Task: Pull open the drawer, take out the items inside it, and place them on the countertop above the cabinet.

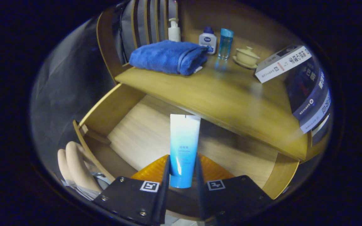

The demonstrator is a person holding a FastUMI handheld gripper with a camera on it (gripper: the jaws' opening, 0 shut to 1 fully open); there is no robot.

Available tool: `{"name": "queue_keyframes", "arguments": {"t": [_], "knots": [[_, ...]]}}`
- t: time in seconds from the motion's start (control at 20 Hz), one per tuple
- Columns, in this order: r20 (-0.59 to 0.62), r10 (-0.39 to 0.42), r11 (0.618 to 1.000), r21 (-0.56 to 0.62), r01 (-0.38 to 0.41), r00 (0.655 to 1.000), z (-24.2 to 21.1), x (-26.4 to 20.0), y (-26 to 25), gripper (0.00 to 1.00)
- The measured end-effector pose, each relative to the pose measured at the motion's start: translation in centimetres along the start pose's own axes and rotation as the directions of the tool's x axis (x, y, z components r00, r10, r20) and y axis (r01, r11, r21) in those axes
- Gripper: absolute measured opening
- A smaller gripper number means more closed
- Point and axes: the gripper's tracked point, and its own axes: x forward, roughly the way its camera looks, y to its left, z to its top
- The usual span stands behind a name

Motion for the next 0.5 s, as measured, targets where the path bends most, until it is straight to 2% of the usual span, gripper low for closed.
{"name": "queue_keyframes", "arguments": {"t": [0.3,0.5], "knots": [[0.139,-0.010,0.999,0.047,0.004,0.990,4.3,-3.3,-0.2,0.41],[0.170,-0.004,0.996,0.085,-0.011,0.985,6.0,-3.9,-0.1,0.41]]}}
